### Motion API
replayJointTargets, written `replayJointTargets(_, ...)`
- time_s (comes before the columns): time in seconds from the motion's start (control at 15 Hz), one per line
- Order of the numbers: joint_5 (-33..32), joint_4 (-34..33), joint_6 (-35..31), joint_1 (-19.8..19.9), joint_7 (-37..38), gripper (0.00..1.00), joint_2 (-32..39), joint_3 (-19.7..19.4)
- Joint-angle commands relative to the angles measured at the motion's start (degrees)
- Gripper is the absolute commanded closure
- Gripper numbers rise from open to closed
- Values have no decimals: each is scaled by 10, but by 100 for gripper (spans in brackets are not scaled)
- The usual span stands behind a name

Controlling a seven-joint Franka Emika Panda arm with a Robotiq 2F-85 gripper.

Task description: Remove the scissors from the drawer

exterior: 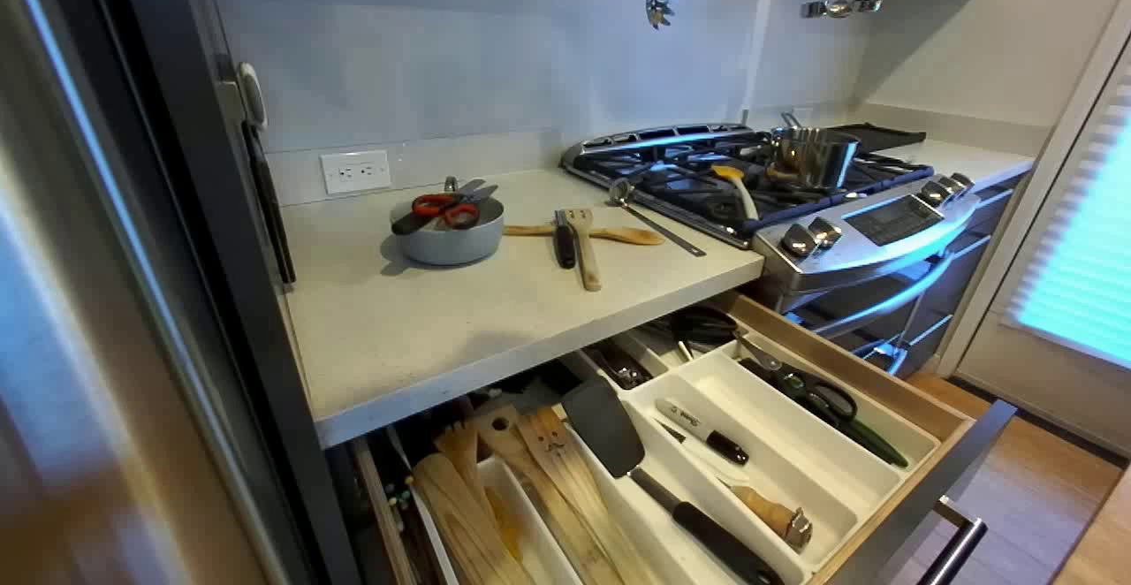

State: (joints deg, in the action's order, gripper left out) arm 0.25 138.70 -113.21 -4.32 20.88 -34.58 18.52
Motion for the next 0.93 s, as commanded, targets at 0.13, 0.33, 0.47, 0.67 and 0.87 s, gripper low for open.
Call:
replayJointTargets(0.13, -6, -2, 2, -10, 5, 0, 2, -8)
replayJointTargets(0.33, -41, 11, -27, 12, 24, 0, 50, 6)
replayJointTargets(0.47, -98, 30, -36, 38, 60, 0, 85, 15)
replayJointTargets(0.67, -184, 46, -43, 69, 113, 0, 164, 11)
replayJointTargets(0.87, -222, 37, -29, 78, 145, 0, 283, -18)
